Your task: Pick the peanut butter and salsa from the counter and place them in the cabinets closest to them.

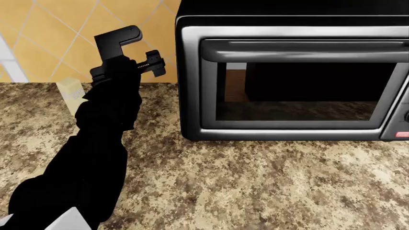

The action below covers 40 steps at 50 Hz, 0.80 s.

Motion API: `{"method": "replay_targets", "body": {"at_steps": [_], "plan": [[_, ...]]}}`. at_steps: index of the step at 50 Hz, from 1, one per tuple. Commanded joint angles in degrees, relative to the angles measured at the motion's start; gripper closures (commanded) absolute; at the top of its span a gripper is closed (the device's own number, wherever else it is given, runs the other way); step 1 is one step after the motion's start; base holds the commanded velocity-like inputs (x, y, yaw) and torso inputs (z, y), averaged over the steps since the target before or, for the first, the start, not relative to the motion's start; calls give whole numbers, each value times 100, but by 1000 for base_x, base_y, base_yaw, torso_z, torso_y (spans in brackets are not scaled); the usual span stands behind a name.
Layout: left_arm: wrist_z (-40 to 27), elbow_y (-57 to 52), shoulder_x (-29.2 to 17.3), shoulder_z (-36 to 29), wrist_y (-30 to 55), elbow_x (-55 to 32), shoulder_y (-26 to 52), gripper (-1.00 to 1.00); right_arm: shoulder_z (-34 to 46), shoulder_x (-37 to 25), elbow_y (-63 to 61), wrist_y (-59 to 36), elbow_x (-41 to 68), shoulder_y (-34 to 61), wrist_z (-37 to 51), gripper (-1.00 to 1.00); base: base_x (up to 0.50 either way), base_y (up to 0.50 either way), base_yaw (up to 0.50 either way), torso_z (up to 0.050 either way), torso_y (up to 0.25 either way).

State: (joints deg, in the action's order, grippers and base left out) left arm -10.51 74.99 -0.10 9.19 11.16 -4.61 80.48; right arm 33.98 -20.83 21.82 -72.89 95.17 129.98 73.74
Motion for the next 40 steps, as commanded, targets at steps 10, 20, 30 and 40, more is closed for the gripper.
{"method": "replay_targets", "body": {"at_steps": [10,20,30,40], "plan": [[23,0,-1,5,-17,5,-3,-100,604,-80,14,-10,-445,-184,-487,-100,4,0,1,0,0],[24,0,1,-41,-32,-11,-13,-100,840,-54,330,145,-958,-31,-1027,-100,0,0,0,0,0],[28,0,1,-91,-25,-37,-1,-100,1143,124,883,455,-1633,262,-1744,-100,9,1,3,0,0],[36,0,1,-101,-29,-40,-3,-100,1072,183,951,379,-1980,449,-1899,-100,9,1,4,2,0]]}}
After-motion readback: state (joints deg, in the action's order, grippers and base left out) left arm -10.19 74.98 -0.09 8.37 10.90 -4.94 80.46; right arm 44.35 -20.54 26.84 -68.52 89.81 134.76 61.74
